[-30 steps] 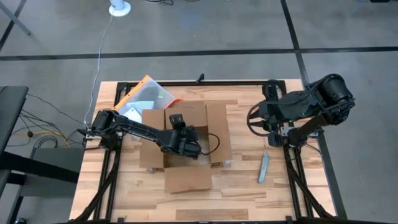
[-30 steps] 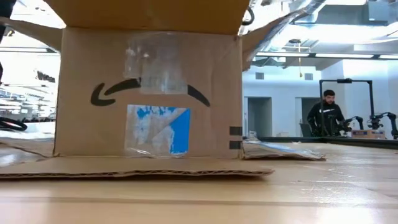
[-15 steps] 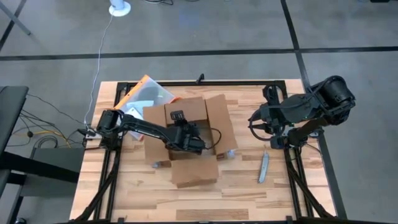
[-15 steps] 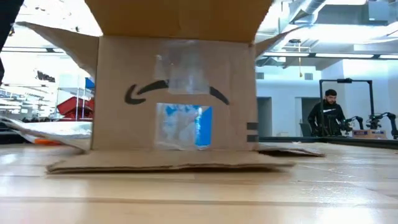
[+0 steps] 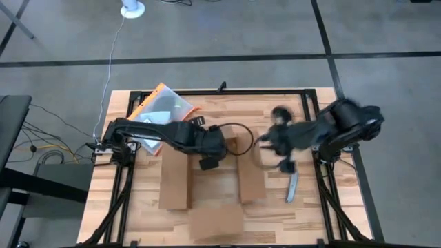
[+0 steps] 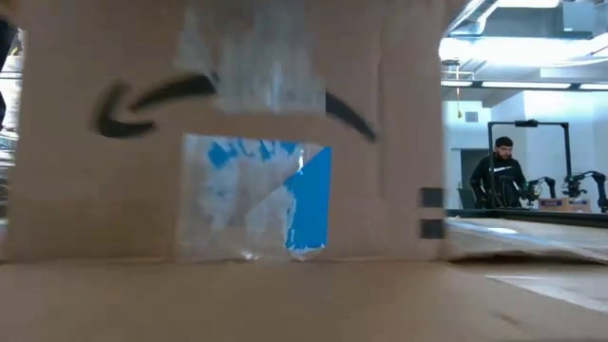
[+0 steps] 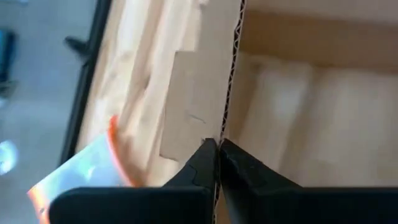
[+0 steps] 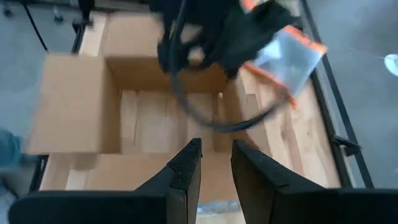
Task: Unpack boxes
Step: Break down the box using the silver cutter until it is completely flat
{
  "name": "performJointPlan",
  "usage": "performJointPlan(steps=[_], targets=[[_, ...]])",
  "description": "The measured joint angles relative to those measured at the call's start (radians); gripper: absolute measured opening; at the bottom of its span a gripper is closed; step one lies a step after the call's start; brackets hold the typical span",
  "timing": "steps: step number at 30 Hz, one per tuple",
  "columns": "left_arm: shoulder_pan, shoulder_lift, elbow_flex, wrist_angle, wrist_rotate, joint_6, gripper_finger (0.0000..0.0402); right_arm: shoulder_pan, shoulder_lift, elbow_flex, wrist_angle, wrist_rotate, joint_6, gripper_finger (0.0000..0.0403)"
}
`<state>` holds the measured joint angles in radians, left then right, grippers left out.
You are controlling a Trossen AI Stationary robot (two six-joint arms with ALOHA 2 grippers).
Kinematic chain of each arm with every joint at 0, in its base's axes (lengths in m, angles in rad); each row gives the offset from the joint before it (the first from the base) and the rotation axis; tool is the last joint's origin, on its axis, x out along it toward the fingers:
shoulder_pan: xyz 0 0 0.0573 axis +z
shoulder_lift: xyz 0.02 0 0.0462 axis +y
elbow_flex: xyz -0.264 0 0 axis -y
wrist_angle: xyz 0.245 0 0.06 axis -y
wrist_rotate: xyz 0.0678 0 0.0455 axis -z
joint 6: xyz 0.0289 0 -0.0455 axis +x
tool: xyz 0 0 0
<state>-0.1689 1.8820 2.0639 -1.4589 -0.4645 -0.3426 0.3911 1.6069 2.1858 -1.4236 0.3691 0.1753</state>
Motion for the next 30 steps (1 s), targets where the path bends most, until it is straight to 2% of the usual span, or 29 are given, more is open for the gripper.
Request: performJointPlan(steps=[4, 9, 13, 20, 25, 30], targets=[[0.047, 0.000, 0.115, -0.031, 0.075, 0.041, 0.0001, 0.012, 0.031, -0.219, 0.235, -0.006, -0.010, 0.0075], [0.124, 0.000, 0.142, -0.059, 0.103, 0.109, 0.0001, 0.019, 0.059, -0.461, 0.541, -0.046, 0.019, 0.0075], [0.191, 0.001, 0.101, -0.052, 0.189, 0.171, 0.0001, 0.003, 0.092, -0.586, 0.615, -0.052, 0.085, 0.0075], [0.294, 0.000, 0.008, -0.002, 0.232, 0.340, 0.0001, -0.033, 0.168, -0.760, 0.674, -0.052, 0.223, 0.0075], [0.385, -0.002, -0.053, 0.060, 0.266, 0.464, 0.0000, -0.012, 0.181, -0.817, 0.760, -0.048, 0.314, 0.0075], [0.468, -0.002, -0.054, 0.098, 0.322, 0.530, 0.0000, -0.007, 0.180, -0.829, 0.784, -0.048, 0.385, 0.0075]])
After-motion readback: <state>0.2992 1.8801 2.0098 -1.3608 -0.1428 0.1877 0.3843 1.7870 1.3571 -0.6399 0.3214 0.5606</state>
